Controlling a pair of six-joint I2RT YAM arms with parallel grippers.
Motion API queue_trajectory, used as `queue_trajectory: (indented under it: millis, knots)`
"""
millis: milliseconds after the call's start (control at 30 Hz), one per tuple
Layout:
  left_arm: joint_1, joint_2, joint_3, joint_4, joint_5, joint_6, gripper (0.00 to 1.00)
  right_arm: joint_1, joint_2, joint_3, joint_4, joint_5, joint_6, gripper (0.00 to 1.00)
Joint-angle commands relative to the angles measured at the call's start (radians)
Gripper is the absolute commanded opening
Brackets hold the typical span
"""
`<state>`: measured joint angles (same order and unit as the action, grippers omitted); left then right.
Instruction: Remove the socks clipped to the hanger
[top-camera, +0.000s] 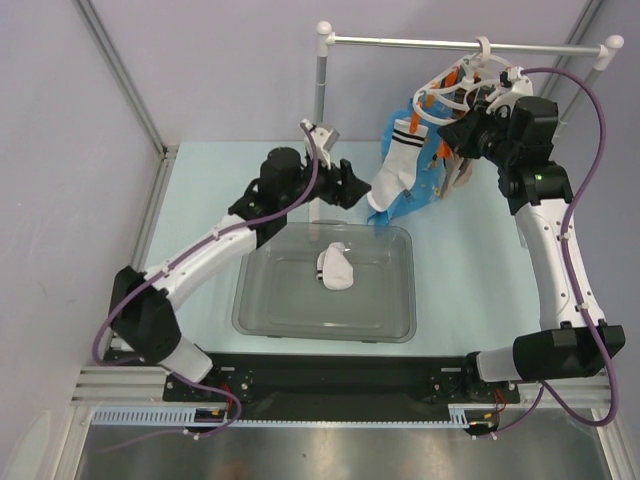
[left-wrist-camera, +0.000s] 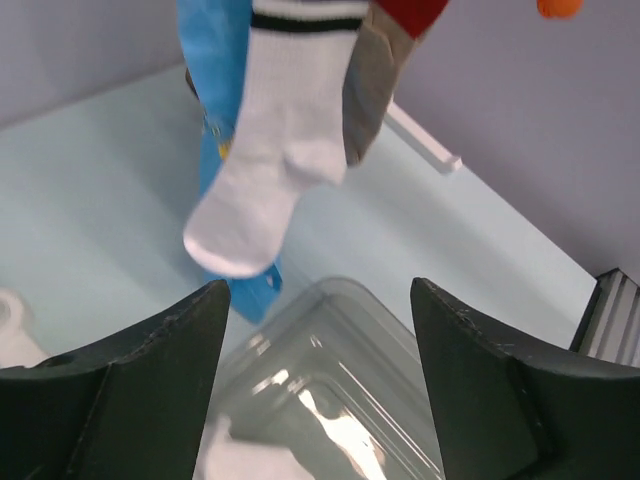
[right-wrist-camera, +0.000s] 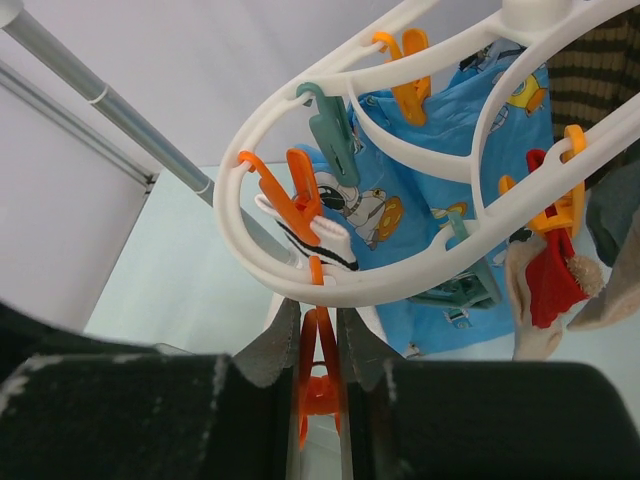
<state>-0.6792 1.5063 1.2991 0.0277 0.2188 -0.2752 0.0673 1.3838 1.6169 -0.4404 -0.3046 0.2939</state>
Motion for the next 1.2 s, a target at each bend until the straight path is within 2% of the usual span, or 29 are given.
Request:
queue_trajectory:
  millis: [0,167,300,533,767,900,1067,1167]
  knots:
    - [0.056,0.118,0.077,0.185,0.229,0.068,0.79,-0.021,-0.016,-0.005,-0.011,-0.090,0.024,0.00]
    - [0.078,0.273,0.199,0.248,0.336,0.103,0.81,-0.026,-0.019,-0.011,-0.009,-0.106,0.016,0.00]
    - [0.089,0.370,0.252,0.302,0.317,0.088,0.81,-0.029,-0.015,-0.009,-0.011,-0.122,0.019,0.00]
    - [0.121,0.531,0.364,0.414,0.447,-0.045,0.84,-0.029,-0.011,-0.020,-0.003,-0.140,0.025,0.00]
    - [0.124,0.644,0.505,0.339,0.439,-0.019,0.84,-0.027,-0.003,-0.023,0.003,-0.140,0.028,0.00]
    - [0.127,0.663,0.509,0.347,0.436,-0.012,0.84,-0.029,0.004,-0.022,0.002,-0.140,0.027,0.00]
    - [0.127,0.652,0.465,0.383,0.482,-0.050,0.72,-0.029,0.009,-0.022,0.000,-0.133,0.025,0.00]
    - [0.124,0.638,0.427,0.426,0.498,-0.074,0.52,-0.029,0.009,-0.022,0.002,-0.126,0.033,0.00]
